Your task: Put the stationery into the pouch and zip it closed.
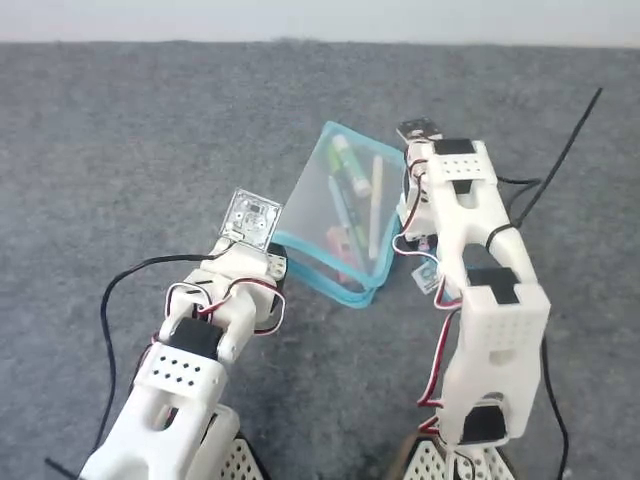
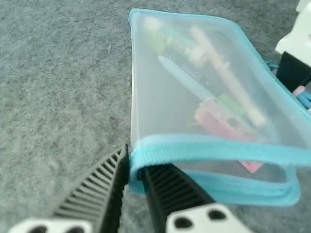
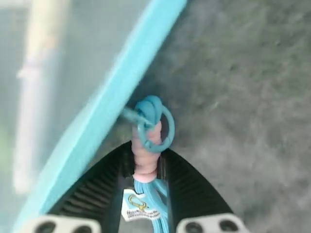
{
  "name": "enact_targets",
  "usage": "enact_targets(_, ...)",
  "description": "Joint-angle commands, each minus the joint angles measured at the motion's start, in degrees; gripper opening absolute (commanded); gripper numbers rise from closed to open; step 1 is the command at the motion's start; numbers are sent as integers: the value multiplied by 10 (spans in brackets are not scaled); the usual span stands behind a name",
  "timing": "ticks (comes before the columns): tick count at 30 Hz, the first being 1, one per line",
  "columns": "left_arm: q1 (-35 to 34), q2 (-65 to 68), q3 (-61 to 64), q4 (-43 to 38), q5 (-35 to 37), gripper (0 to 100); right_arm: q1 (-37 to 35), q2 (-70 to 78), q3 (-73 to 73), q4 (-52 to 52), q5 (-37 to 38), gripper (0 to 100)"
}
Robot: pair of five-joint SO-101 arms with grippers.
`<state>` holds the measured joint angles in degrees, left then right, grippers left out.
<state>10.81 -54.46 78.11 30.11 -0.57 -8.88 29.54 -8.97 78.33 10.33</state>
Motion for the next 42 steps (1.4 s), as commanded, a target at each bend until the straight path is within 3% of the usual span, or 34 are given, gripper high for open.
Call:
enact_targets(1,4,-19,-9,-21,4,12,-44,-98,32,20,6,6)
enact_targets(5,4,-18,-8,-33,-19,11,-91,-175,106,19,30,6)
enact_targets(11,40,-18,-7,-31,-19,11,-102,-313,193,19,32,6)
enact_targets(19,54,-11,-9,-29,-3,10,-171,-513,348,19,103,6)
enact_targets(28,55,185,-102,-40,20,10,-276,-712,471,34,140,6)
enact_targets(35,47,218,-113,-61,47,9,-280,-797,511,72,138,6)
enact_targets(42,-33,218,-130,-60,98,9,-255,-818,521,72,139,6)
